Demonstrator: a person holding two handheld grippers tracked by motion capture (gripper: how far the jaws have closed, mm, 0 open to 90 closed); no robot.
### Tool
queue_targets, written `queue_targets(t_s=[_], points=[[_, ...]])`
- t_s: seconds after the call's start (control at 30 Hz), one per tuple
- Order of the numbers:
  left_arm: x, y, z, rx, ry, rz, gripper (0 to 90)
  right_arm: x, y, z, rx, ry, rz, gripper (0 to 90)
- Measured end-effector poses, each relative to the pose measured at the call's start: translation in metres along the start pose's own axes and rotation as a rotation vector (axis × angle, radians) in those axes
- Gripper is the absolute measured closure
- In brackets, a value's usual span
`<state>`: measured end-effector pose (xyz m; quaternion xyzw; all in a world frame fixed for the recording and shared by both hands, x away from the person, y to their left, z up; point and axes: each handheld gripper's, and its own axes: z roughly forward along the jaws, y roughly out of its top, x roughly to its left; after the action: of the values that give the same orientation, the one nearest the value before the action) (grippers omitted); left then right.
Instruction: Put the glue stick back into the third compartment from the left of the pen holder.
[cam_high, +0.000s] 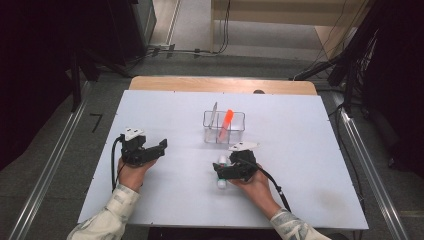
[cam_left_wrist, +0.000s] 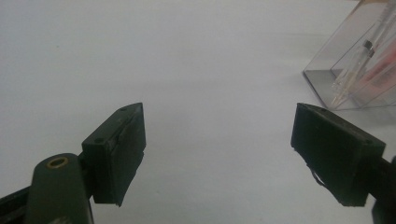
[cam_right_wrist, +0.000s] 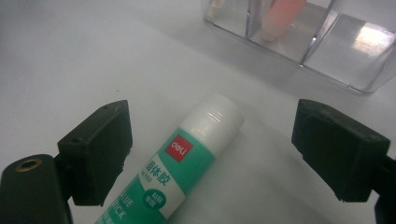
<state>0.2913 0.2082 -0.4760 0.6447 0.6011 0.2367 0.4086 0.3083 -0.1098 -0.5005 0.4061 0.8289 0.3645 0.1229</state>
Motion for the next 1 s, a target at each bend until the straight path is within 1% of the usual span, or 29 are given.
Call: queue_targets(t_s=[0.13,0.3,0.4,0.5,0.57,0.83,1.0], points=[[0.000,0.000,0.000,0.000,-0.001,0.002,18.2,0.001,0.000,0.004,0.006,-0.011,-0.009,12.5],[0.000,0.000,0.000,0.002,0.000,0.001,18.2,0.002,0.000,0.007,0.007,-0.015,-0.007,13.5],[0.000,0.000,0.000,0.002,0.000,0.001,18.2,0.003,0.000,0.008,0.012,-0.029,-0.002,19.1],[0.000,0.000,0.000,0.001,0.000,0.001,18.2,0.004,0.000,0.010,0.024,-0.033,0.007,19.7],[0.000,0.000,0.000,0.001,0.000,0.001,18.2,0.005,0.000,0.011,0.025,-0.031,0.004,20.9],[0.000,0.000,0.000,0.003,0.000,0.000,18.2,0.009,0.000,0.012,0.024,-0.056,0.002,26.5],[0.000,0.000,0.000,0.005,0.000,0.003,18.2,0.010,0.000,0.012,0.022,-0.065,-0.015,32.5]])
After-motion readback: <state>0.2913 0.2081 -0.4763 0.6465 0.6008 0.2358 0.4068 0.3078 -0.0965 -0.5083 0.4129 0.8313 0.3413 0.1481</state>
